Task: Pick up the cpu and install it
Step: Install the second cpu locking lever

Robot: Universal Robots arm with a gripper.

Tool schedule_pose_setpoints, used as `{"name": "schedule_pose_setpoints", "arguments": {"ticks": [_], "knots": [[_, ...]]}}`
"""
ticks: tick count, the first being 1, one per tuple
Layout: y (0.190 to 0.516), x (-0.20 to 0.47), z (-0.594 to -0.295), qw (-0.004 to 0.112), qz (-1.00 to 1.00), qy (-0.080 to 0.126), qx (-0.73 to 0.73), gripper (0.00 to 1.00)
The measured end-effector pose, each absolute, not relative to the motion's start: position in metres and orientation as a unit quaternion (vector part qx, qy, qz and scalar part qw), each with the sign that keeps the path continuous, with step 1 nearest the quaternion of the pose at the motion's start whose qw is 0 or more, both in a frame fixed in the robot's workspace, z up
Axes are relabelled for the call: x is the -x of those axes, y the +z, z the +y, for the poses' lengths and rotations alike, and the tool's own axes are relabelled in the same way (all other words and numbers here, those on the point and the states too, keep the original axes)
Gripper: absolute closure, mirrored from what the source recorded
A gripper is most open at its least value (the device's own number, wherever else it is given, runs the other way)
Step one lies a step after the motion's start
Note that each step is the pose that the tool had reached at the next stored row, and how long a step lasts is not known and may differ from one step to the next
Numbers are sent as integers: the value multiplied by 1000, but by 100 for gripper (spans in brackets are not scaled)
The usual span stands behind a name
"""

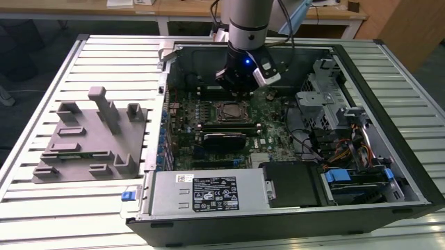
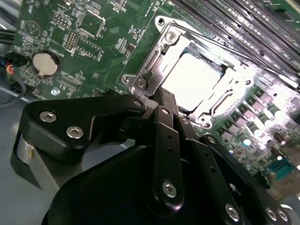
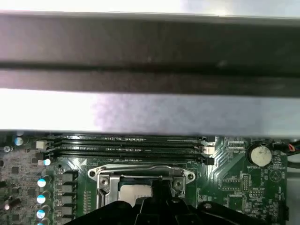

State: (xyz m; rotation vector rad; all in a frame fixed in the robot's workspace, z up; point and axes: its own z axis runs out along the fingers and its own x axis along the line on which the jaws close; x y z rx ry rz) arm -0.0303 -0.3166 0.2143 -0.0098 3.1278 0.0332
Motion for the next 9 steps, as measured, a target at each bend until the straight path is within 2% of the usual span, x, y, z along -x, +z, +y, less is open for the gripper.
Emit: {"name": "schedule_pose_setpoints", "arguments": {"ticks": [9], "knots": [[228, 30, -320, 7, 1000, 11, 3, 89]]}}
